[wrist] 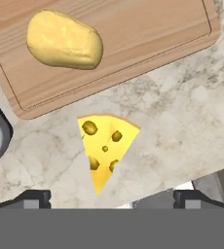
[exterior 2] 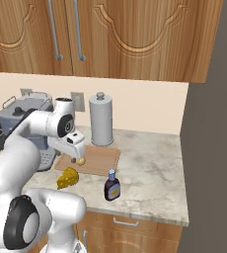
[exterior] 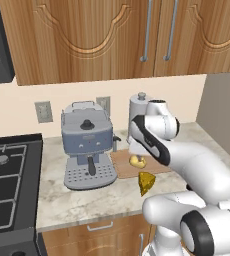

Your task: Retrieve the reheated potato from the microwave, then place the potato, cheese, and condiment on the cutting board.

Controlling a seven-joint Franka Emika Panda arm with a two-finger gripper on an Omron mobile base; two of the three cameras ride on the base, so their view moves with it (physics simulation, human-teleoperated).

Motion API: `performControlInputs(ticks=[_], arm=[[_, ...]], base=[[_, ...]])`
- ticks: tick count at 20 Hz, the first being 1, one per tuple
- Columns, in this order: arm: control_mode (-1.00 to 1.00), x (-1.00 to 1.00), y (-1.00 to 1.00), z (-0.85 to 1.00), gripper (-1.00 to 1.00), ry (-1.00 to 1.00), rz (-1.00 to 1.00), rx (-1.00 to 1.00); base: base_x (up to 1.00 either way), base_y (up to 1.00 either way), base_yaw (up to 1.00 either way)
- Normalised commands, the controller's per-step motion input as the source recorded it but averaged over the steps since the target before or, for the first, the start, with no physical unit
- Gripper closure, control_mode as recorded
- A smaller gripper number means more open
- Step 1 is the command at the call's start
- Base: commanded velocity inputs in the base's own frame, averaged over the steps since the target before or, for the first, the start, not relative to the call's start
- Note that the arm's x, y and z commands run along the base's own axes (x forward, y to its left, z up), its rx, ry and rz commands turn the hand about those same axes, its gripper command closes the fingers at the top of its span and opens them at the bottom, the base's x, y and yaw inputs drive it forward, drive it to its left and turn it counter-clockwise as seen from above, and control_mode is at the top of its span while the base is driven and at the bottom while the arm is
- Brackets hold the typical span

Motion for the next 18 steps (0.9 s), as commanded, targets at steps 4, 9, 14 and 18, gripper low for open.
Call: performControlInputs(ticks=[4, 9, 14, 18], arm=[[-1.0, -0.16, 0.09, -0.3, -1.0, 0.01, 0.0, 0.0], [-1.0, -0.02, 0.07, -0.3, -1.0, 0.0, 0.0, 0.0], [-1.0, 0.03, 0.03, -0.32, -1.0, 0.0, 0.0, 0.0], [-1.0, 0.03, 0.03, -0.34, -1.0, 0.0, 0.0, 0.0]], base=[[0.0, 0.0, 0.0], [0.0, 0.0, 0.0], [0.0, 0.0, 0.0], [0.0, 0.0, 0.0]])
